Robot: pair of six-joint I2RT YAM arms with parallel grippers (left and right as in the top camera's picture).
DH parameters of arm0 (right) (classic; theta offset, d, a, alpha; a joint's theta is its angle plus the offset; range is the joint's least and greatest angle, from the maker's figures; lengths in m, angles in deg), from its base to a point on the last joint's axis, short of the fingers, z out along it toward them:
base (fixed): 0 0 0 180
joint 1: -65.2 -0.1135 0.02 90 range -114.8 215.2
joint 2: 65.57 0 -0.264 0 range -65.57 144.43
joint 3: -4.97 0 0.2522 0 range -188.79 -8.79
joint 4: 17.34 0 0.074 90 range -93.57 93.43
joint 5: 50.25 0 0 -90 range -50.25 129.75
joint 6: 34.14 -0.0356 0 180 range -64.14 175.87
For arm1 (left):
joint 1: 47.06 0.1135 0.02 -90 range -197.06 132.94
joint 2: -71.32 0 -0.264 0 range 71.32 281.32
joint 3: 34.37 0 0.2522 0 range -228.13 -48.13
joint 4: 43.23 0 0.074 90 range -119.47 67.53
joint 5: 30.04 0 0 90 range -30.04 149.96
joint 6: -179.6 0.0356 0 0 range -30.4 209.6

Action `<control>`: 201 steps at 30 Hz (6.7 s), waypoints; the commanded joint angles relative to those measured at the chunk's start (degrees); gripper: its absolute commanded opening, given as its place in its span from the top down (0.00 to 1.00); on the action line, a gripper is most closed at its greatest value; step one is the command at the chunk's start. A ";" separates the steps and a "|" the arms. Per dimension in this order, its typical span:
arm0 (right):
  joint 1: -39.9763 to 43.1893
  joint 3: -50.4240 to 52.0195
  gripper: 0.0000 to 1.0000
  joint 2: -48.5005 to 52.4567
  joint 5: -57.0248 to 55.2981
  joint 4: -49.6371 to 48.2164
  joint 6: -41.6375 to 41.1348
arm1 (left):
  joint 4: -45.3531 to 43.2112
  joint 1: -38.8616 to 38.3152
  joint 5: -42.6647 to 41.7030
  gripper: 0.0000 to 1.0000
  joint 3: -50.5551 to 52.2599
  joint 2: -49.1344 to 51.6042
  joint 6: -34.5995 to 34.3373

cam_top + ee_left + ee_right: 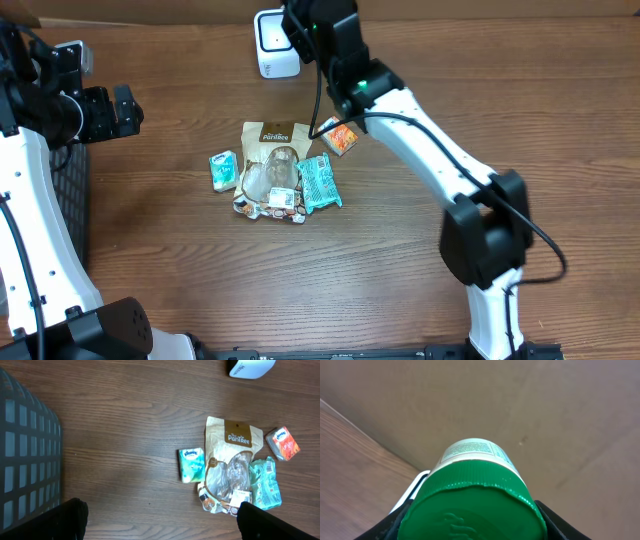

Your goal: Scan the item barcode

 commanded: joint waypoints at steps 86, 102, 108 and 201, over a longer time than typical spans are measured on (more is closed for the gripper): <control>20.41 4.98 0.54 -21.24 5.68 73.24 -42.62 | -0.02 -0.39 -0.44 0.00 -0.48 0.20 1.03; 26.16 20.76 0.54 -20.17 12.17 64.39 -42.56 | -0.02 -0.39 -0.44 0.01 -0.48 0.20 1.03; 29.11 25.33 0.55 -20.17 12.20 60.30 -42.56 | -0.02 -0.39 -0.44 0.00 -0.48 0.20 1.03; 20.76 2.21 0.02 -3.67 32.74 55.34 -37.70 | -0.02 -0.39 -0.44 0.00 -0.48 0.20 1.03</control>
